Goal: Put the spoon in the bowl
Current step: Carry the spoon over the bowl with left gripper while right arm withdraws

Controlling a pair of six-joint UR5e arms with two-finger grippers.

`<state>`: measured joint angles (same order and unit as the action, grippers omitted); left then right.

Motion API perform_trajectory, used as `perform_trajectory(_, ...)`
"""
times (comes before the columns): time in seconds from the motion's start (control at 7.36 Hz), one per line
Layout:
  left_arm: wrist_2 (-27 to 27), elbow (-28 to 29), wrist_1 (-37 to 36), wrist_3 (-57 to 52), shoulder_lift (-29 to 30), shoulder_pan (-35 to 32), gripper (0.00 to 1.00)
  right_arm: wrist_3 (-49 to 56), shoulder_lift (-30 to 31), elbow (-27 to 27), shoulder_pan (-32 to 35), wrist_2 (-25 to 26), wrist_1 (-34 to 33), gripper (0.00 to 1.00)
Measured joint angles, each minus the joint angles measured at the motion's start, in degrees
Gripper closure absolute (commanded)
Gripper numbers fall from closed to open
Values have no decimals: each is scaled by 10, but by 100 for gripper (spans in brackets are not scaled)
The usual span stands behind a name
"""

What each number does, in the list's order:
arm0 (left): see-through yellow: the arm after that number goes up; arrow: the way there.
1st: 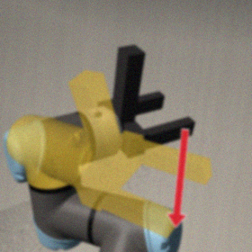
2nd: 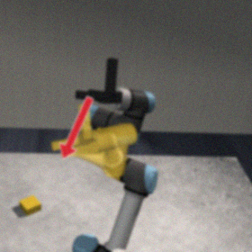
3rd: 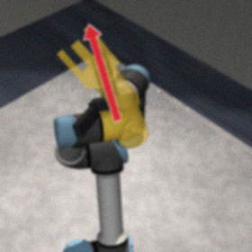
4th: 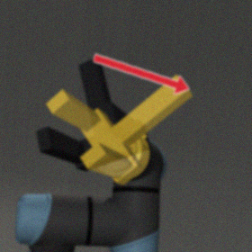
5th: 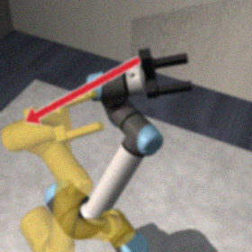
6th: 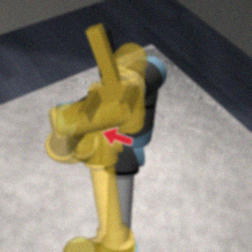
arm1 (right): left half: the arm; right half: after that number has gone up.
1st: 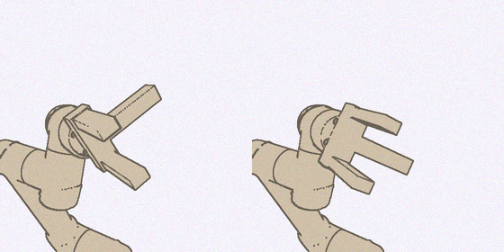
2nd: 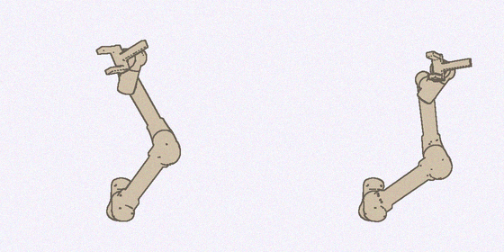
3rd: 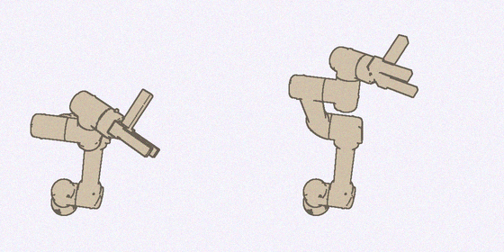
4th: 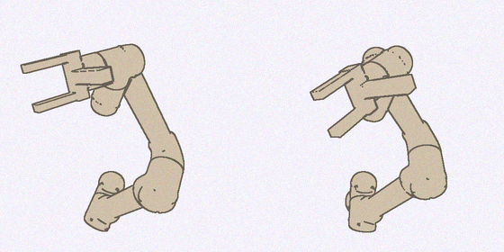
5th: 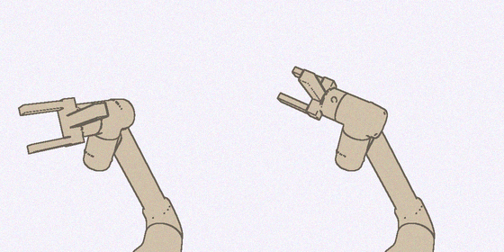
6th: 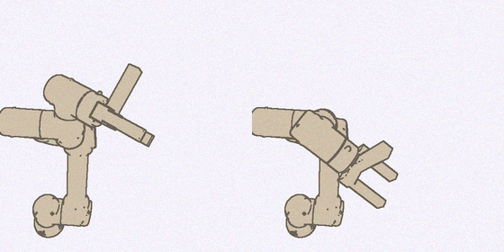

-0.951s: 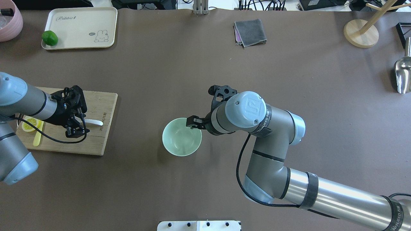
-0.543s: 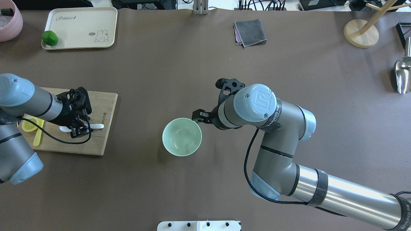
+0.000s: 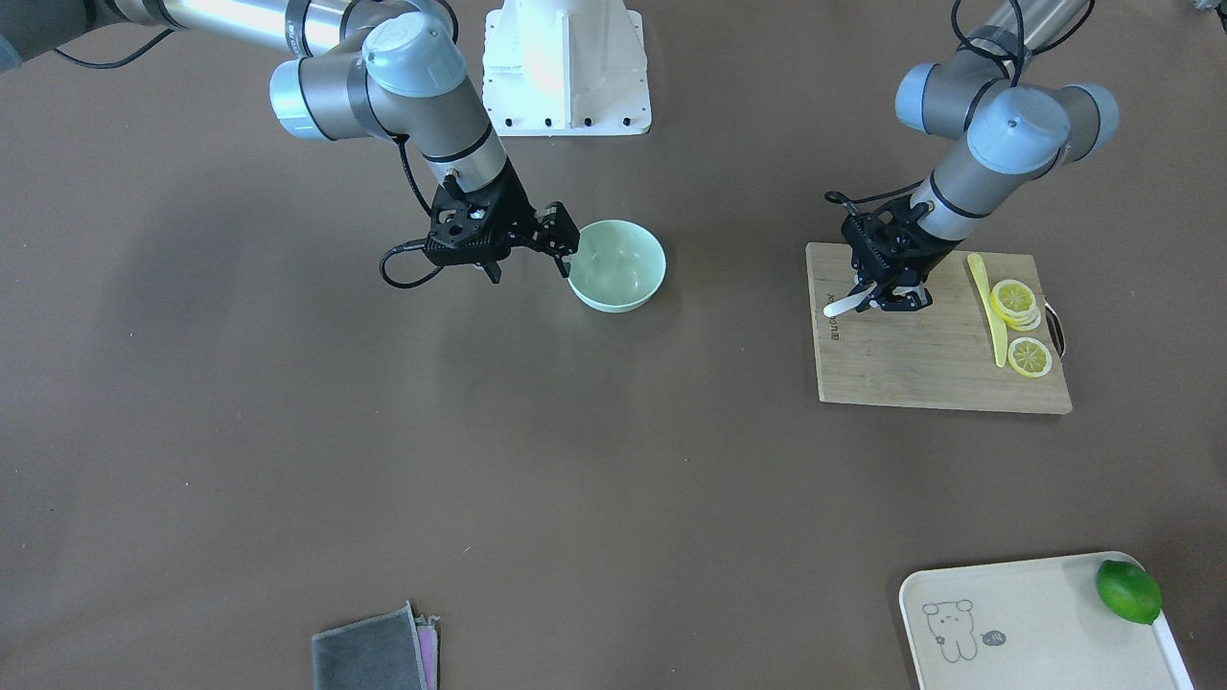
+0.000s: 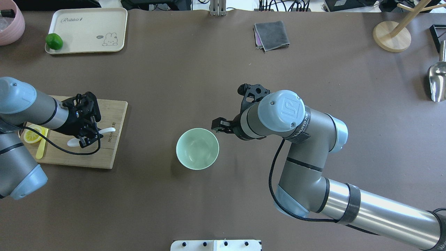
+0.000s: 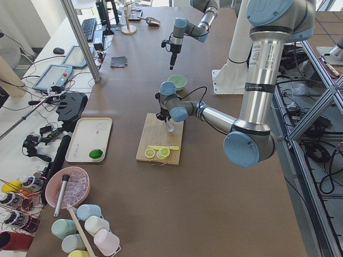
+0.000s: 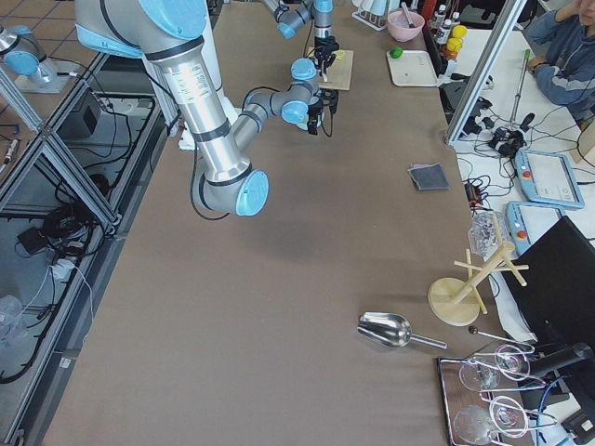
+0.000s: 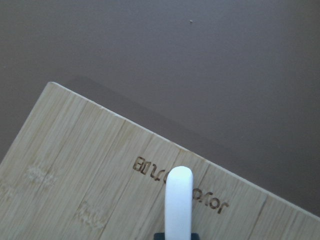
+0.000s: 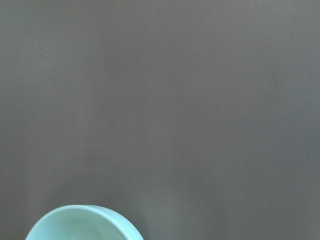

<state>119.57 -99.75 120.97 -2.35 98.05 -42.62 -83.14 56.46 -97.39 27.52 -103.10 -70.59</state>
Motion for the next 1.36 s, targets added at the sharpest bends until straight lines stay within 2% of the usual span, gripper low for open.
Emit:
perform_trajectory(0.14, 5, -8, -8, 85, 25, 4, 100, 1, 7, -2, 7, -3, 0, 0)
perform_trajectory(0.27, 12, -13, -20, 223, 63, 14, 100, 4, 31, -12, 27, -19, 0, 0)
perform_trajectory(0.41, 15, -14, -27, 355, 96, 29, 100, 19, 67, -26, 62, -53, 0, 0)
perform_trajectory(0.68, 9, -12, -60, 536, 157, 61, 100, 113, 134, -40, 141, -124, -1, 0)
perform_trajectory(0.81, -12, -9, -91, 600, 196, 82, 100, 167, 160, -39, 176, -147, -2, 0)
perform_trajectory(1.09, -72, 7, -129, 655, 256, 126, 100, 239, 208, -40, 236, -185, -3, 0)
perform_trajectory(1.22, -83, 20, -132, 660, 272, 134, 80, 264, 227, -41, 254, -194, -2, 0)
perform_trajectory(1.36, -88, 31, -131, 659, 281, 136, 3, 278, 240, -43, 264, -197, -1, 0)
